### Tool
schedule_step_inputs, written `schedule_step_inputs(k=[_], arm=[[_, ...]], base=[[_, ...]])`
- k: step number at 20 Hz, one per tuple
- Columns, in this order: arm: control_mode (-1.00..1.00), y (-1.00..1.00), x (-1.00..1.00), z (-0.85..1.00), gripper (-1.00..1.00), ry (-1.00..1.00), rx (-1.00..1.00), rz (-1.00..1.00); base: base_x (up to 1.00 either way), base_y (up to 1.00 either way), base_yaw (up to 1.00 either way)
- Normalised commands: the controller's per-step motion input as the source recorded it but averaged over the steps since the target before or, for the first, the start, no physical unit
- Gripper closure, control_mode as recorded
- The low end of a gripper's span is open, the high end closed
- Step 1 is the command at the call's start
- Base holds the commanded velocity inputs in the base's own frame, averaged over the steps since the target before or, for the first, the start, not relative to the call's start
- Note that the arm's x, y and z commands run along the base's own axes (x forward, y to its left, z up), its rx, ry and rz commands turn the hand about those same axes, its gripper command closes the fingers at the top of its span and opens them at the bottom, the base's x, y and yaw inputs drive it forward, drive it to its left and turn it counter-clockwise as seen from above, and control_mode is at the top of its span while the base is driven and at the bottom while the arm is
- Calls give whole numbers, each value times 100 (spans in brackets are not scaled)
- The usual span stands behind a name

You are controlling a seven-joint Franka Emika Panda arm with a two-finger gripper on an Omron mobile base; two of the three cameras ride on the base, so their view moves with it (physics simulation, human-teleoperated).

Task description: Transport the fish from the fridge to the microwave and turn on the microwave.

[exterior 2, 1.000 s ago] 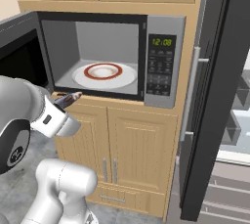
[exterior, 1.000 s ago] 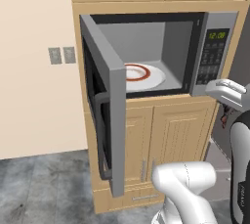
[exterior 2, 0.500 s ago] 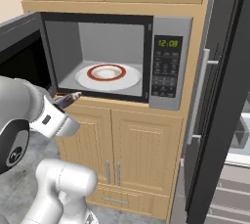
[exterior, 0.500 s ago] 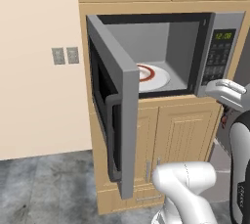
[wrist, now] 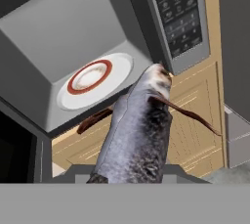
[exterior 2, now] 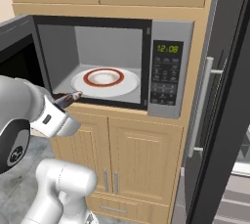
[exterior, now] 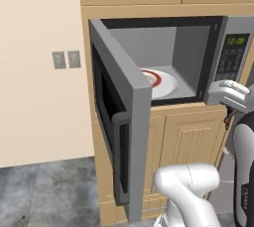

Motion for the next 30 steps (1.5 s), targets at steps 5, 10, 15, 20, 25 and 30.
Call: schedule_step_inputs(k=[5,10,15,20,25,30], arm=[[100,0,0,0,100,0,0,0],[100,0,0,0,100,0,0,0],[100,0,0,0,100,0,0,0],[100,0,0,0,100,0,0,0],[100,0,0,0,100,0,0,0],[100,0,0,0,100,0,0,0]], base=[[17,25,0],[8,27,0],[7,29,0],[13,19,0],[5,8,0],[0,1,0]])
